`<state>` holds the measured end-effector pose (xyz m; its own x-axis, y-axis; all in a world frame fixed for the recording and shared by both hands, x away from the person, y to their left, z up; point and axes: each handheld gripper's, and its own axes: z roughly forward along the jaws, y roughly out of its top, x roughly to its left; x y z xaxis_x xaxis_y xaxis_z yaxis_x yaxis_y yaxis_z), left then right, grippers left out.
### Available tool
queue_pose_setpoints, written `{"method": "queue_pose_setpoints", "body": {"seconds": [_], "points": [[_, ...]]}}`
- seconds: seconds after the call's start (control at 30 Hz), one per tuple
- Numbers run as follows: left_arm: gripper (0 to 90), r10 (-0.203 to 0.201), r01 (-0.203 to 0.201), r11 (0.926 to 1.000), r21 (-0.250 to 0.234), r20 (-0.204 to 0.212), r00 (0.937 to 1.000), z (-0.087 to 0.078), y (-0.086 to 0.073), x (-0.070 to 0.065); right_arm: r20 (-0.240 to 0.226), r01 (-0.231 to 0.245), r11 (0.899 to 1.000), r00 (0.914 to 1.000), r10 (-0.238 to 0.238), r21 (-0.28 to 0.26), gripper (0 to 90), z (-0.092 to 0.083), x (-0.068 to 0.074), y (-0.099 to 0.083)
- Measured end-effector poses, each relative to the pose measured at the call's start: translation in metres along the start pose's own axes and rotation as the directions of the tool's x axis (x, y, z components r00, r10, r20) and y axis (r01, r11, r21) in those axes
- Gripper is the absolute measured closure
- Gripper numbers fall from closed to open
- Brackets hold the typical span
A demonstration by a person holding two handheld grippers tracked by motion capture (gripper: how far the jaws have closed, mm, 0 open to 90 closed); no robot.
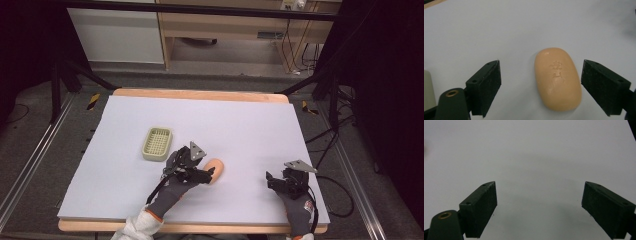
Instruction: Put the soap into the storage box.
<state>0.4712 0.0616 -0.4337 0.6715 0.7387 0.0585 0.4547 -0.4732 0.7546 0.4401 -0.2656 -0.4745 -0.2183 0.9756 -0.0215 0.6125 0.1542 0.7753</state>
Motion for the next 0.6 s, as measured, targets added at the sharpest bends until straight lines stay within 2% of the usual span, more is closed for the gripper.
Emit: {"method": "queue_pose_setpoints", "body": {"seconds": [0.47, 0.5, 0.53, 0.6], "points": [[14.6, 0.022, -0.022, 0.9991, 0.036, 0.008, 0.9997, 0.013, -0.001, -0.007, -0.001, -0.004, 1.000, 1.0000, 0.004, 0.001, 13.2, 0.000, 0.000, 0.000], [14.6, 0.015, -0.015, 0.9993, 0.034, 0.006, 0.9999, 0.014, -0.001, -0.008, -0.002, -0.003, 1.000, 1.0000, 0.003, 0.000, 13.1, 0.000, 0.000, 0.000], [14.6, 0.028, -0.028, 0.9988, 0.040, 0.008, 0.9996, 0.015, -0.001, -0.008, -0.002, -0.003, 1.000, 1.0000, 0.003, 0.000, 13.2, 0.000, 0.000, 0.000], [14.5, 0.029, -0.029, 0.9986, 0.045, 0.007, 0.9996, 0.017, -0.001, -0.009, -0.002, -0.002, 1.000, 1.0000, 0.002, 0.000, 13.1, 0.000, 0.000, 0.000]]}}
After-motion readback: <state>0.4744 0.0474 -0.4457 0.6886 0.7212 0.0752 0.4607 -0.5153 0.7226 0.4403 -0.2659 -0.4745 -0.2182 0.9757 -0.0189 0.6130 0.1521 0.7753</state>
